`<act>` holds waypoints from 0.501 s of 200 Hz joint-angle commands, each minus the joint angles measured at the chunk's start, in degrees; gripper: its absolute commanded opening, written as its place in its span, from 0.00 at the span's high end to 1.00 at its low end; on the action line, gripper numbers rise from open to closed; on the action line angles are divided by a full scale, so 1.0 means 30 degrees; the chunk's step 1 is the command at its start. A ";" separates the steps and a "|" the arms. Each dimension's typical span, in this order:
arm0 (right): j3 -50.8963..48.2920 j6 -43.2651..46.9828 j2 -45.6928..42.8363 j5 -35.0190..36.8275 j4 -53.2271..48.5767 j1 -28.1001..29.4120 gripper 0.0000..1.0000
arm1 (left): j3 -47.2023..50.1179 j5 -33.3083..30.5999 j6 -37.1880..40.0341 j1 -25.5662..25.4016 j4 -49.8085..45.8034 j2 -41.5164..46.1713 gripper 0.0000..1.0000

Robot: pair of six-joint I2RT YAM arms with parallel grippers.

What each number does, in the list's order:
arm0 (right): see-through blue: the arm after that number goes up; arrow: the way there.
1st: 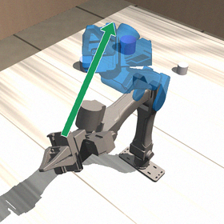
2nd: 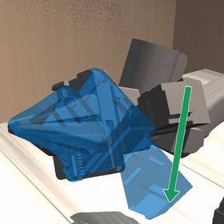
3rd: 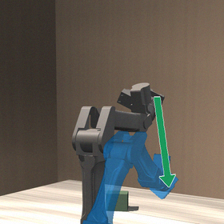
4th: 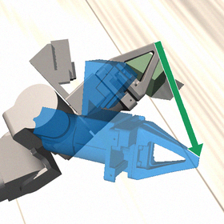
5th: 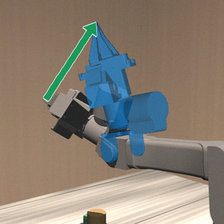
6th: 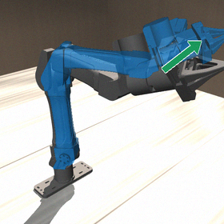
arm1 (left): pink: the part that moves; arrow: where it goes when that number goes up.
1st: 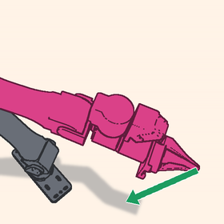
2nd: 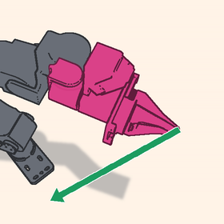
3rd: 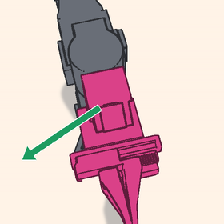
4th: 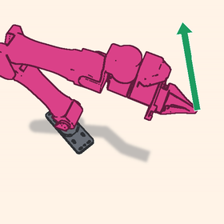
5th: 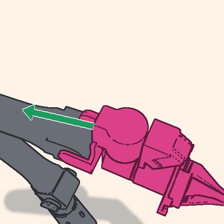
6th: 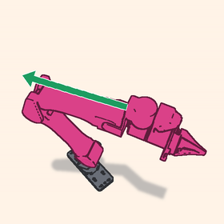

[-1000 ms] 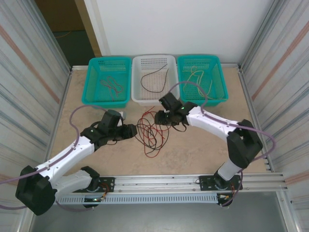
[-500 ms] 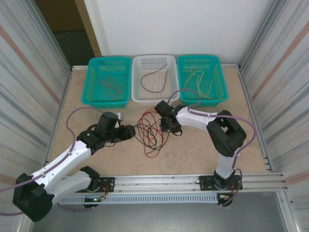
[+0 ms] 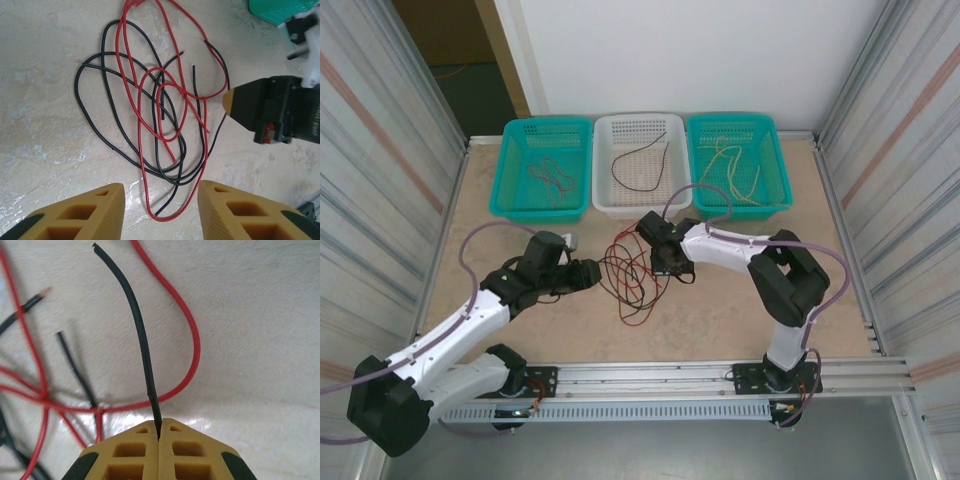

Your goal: Untangle the cables

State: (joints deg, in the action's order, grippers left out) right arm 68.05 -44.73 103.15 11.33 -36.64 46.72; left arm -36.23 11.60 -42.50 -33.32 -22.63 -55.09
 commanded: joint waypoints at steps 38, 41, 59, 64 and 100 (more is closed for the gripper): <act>0.1141 0.1512 -0.4676 0.2568 -0.1145 0.2968 1.00 | 0.0123 0.1041 0.0072 -0.0263 0.1334 -0.0240 0.49; 0.1263 0.1630 -0.4853 0.2729 -0.1145 0.3173 1.00 | 0.0123 0.1059 0.0075 -0.0315 0.1447 -0.0255 0.49; 0.2003 0.2498 -0.5729 0.3677 -0.1116 0.4319 1.00 | 0.0065 0.1345 0.0096 -0.0736 0.2160 -0.0406 0.49; 0.2278 0.2691 -0.5917 0.3955 -0.1165 0.4604 1.00 | 0.0039 0.1420 0.0110 -0.0891 0.2433 -0.0470 0.49; 0.4597 0.3512 -0.6716 0.5946 -0.2211 0.5593 1.00 | 0.0019 0.1743 0.0547 -0.1962 0.4486 -0.0076 0.47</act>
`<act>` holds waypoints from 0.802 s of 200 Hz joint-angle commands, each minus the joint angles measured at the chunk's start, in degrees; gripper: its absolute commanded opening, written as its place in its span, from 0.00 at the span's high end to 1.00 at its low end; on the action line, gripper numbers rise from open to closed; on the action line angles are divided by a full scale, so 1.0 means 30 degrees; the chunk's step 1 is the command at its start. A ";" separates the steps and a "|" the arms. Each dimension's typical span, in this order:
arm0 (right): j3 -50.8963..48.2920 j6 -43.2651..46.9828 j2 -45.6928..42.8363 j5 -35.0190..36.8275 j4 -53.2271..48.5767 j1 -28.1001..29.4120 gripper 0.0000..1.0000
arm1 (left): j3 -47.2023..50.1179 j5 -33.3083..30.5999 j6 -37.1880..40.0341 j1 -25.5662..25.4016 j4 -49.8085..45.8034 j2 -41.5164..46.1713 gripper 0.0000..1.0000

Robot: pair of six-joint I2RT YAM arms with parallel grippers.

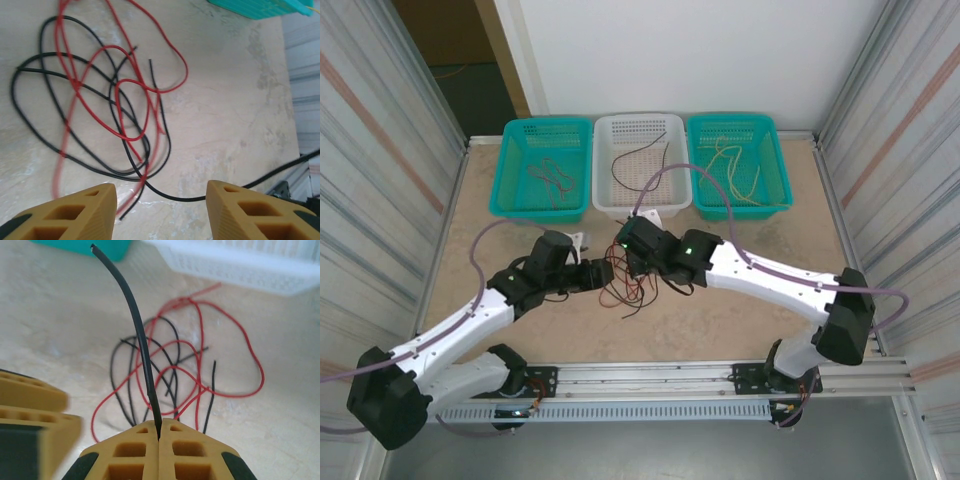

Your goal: Untangle the cables

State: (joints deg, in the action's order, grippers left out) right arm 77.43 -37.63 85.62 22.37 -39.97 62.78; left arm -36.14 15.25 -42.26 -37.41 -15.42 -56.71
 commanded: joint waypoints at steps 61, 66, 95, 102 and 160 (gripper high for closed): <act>0.3077 0.3915 -0.4211 0.1112 0.0211 0.0068 1.00 | -0.0002 -0.1568 0.3984 -0.3146 0.3800 0.3780 0.26; 0.3187 0.4021 -0.4410 0.0946 0.0226 0.0001 1.00 | 0.0006 -0.1539 0.4108 -0.3146 0.3862 0.3813 0.25; 0.3456 0.4013 -0.5507 -0.0453 0.0371 -0.1056 1.00 | -0.0289 -0.0999 0.5062 -0.3146 0.4324 0.3374 0.21; 0.3458 0.3884 -0.5654 -0.0904 0.0401 -0.1348 1.00 | -0.0464 -0.0796 0.5325 -0.3147 0.4436 0.3143 0.21; 0.3259 0.3374 -0.6277 -0.3052 0.1189 -0.2367 1.00 | -0.2142 -0.1085 0.8922 -0.3979 0.4217 0.2535 0.16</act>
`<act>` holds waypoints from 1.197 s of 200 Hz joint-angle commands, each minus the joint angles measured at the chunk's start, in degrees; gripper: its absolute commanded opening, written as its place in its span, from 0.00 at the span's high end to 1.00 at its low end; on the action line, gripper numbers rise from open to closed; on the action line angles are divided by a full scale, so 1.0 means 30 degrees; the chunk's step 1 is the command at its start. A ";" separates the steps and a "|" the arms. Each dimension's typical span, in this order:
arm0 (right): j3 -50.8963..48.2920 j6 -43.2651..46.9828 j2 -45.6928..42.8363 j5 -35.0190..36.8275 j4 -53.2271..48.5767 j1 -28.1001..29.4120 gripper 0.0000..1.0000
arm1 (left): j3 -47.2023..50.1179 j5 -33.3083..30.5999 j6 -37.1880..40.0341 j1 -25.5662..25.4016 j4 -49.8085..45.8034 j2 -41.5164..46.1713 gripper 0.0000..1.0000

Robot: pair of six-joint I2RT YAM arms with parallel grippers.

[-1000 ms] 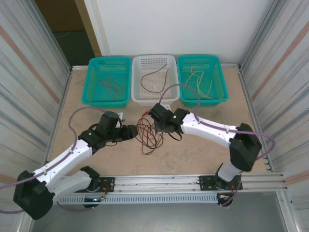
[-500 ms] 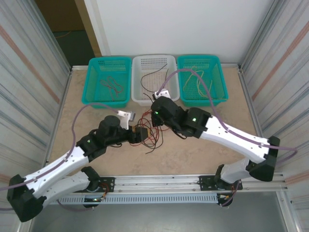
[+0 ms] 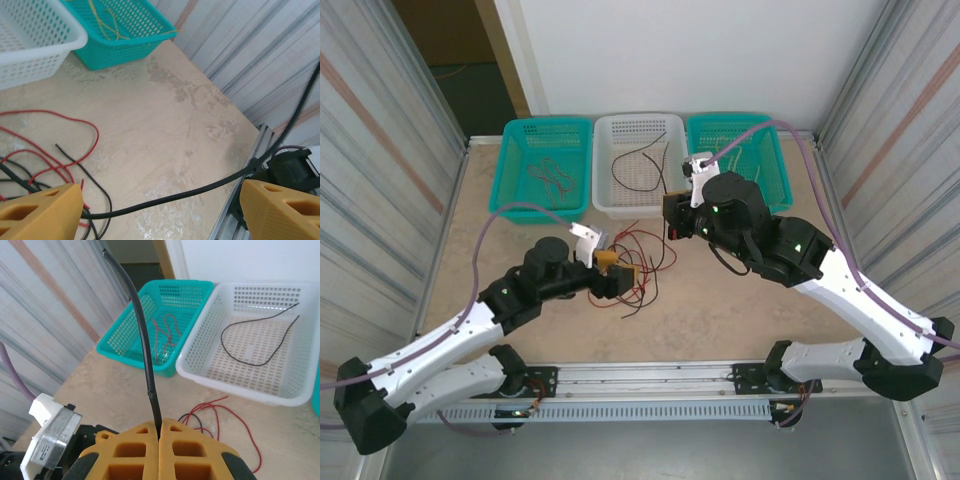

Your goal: Untangle the cables

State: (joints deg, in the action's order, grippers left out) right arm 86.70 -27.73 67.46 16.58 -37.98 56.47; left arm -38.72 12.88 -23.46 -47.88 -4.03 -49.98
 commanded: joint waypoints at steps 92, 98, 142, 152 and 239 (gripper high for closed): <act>0.0020 -0.0351 0.0190 -0.3062 0.1341 -0.0801 1.00 | -0.1991 0.0852 0.5854 -0.0854 0.0280 -0.0966 0.17; -0.0035 -0.0400 0.0166 -0.3185 0.1404 -0.0883 1.00 | -0.1947 0.1115 0.5732 -0.0883 0.0351 -0.1058 0.18; -0.0303 -0.0891 0.0073 -0.4150 0.1839 -0.1558 1.00 | -0.1852 0.1672 0.5441 -0.1590 0.0354 -0.1905 0.29; -0.0368 -0.1009 -0.0012 -0.4386 0.1985 -0.1650 1.00 | -0.1855 0.1345 0.5506 -0.1742 0.0254 -0.2125 0.32; -0.1163 -0.1799 -0.0700 -0.4869 0.2659 -0.2109 1.00 | -0.1461 -0.0179 0.4456 -0.1912 0.1235 -0.2404 0.80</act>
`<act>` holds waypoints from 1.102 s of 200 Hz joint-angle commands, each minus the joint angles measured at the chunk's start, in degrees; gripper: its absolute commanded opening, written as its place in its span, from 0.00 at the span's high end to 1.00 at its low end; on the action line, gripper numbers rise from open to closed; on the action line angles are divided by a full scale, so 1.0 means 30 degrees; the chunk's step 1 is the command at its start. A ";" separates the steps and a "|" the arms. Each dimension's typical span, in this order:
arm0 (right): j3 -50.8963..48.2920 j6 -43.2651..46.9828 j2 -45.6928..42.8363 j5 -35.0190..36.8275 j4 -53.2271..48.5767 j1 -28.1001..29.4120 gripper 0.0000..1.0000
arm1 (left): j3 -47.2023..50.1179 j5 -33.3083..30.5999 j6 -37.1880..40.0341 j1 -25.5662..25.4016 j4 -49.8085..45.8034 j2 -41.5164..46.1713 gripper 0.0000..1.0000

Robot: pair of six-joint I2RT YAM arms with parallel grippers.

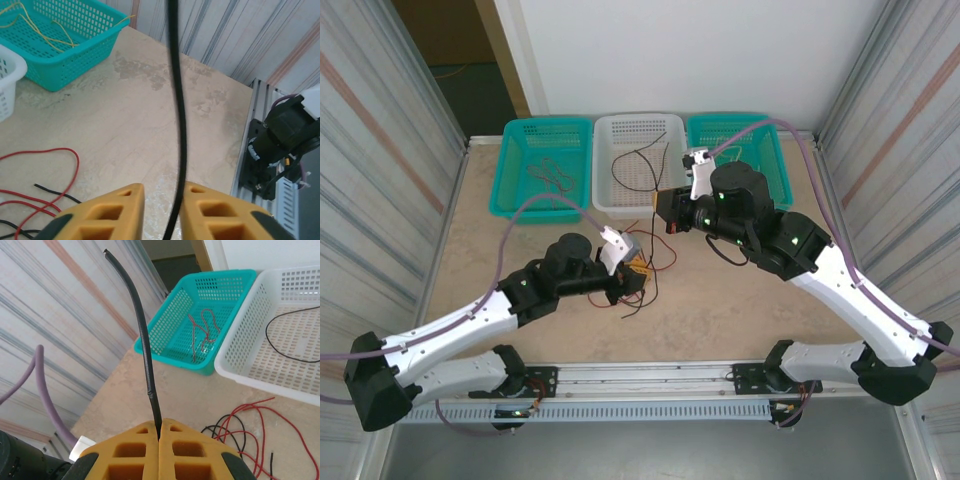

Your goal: Untangle the cables

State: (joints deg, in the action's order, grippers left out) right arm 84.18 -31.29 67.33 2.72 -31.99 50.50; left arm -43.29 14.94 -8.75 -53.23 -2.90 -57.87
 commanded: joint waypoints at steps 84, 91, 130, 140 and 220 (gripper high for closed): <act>-0.3109 -0.3857 -0.1540 0.0525 0.1822 -0.1898 1.00 | 0.3222 -0.3778 -0.4381 -0.0123 0.5398 0.3214 1.00; -0.3179 -0.4042 -0.1505 0.0472 0.1739 -0.2089 1.00 | 0.3441 -0.3884 -0.4561 -0.0121 0.5674 0.3500 1.00; -0.3279 -0.4886 -0.1113 0.0323 0.1049 -0.3162 1.00 | 0.4106 -0.3930 -0.5182 -0.0124 0.6688 0.4510 1.00; -0.3141 -0.5078 -0.0837 0.0082 0.0696 -0.3468 1.00 | 0.4268 -0.4119 -0.5397 -0.0099 0.6898 0.4724 1.00; -0.2708 -0.5367 0.0638 -0.0551 0.0159 -0.3664 1.00 | 0.5289 -0.5970 -0.6319 -0.0123 0.8158 0.6245 1.00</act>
State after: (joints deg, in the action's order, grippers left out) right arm 74.72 -46.11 68.77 1.58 -30.41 39.99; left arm -29.06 1.74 -25.93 -53.32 18.22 -41.41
